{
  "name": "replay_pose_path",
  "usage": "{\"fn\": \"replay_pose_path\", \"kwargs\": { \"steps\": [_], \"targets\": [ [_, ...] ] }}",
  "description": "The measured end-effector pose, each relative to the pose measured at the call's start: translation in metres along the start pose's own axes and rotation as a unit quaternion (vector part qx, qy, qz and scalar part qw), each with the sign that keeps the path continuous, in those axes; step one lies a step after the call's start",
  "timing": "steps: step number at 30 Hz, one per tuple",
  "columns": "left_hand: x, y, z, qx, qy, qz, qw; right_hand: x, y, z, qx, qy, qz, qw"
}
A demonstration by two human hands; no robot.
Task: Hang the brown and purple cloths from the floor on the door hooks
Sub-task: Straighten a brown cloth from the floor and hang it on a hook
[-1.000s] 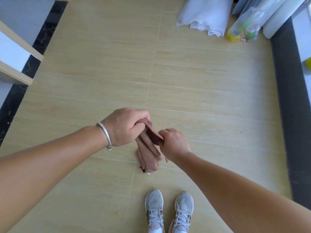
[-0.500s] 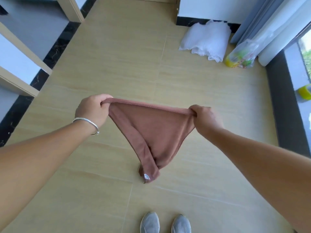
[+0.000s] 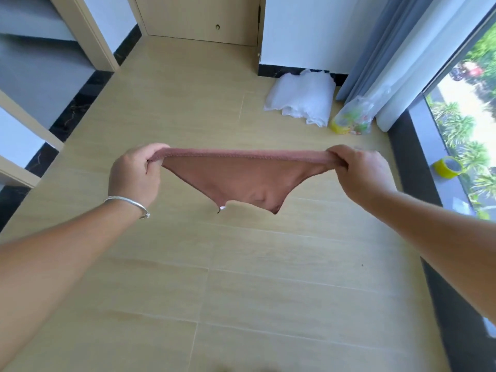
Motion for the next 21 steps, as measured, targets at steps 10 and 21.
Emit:
{"fn": "replay_pose_path", "kwargs": {
  "steps": [10,21],
  "targets": [
    [-0.058,-0.168,0.13,-0.038,0.192,0.33,0.924,-0.097,-0.222,0.03,0.06,0.083,0.21,0.972],
    [-0.16,-0.284,0.256,0.117,0.224,0.473,0.844,-0.231,-0.357,0.027,-0.107,0.14,0.348,0.921]
  ]
}}
Point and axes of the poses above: each hand's wrist, its own y-axis towards the middle knuckle, its own x-axis out of the back of the hand, z = x × y, the point moved 3 cm from there along y, towards the middle knuckle, and after that the axes turned 15 degrees about x, right-handed, at the moved point
